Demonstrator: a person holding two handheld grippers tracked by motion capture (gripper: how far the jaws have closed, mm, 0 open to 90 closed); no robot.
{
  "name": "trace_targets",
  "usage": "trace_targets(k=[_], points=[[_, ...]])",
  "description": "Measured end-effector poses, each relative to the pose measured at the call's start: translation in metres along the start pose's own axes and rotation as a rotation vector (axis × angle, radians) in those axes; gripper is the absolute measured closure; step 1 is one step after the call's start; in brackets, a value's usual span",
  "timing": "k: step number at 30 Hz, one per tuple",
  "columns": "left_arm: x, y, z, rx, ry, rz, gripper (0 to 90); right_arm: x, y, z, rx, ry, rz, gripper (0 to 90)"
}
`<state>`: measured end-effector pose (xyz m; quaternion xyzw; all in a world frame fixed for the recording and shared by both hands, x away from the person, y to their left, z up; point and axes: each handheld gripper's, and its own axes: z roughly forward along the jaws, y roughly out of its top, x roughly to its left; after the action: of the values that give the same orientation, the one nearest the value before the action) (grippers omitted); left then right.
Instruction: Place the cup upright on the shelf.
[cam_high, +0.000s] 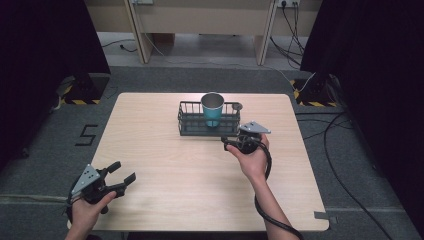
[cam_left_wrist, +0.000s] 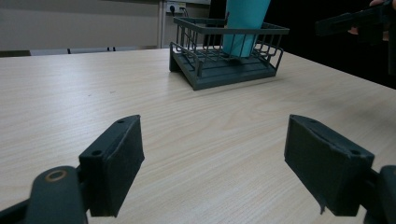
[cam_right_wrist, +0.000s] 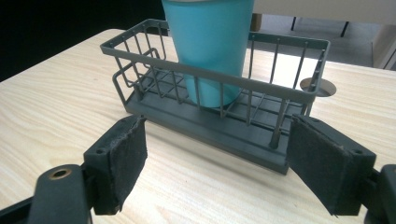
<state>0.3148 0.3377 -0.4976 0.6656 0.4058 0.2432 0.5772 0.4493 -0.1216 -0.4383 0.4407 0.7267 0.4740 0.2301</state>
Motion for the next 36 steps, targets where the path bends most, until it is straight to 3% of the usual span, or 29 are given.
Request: trace_targets(k=[14,26,36], points=[[0.0,0.0,0.0,0.001,0.001,0.003,18.9,-0.007,-0.023,-0.032,-0.004,-0.003,-0.026,23.5],[0.0,0.0,0.0,0.004,0.003,0.007,18.9,-0.013,-0.061,-0.065,-0.016,-0.016,0.0,23.9],[-0.001,0.0,0.0,0.005,0.004,0.005,18.9,-0.015,-0.083,-0.081,-0.006,-0.016,-0.004,24.8]])
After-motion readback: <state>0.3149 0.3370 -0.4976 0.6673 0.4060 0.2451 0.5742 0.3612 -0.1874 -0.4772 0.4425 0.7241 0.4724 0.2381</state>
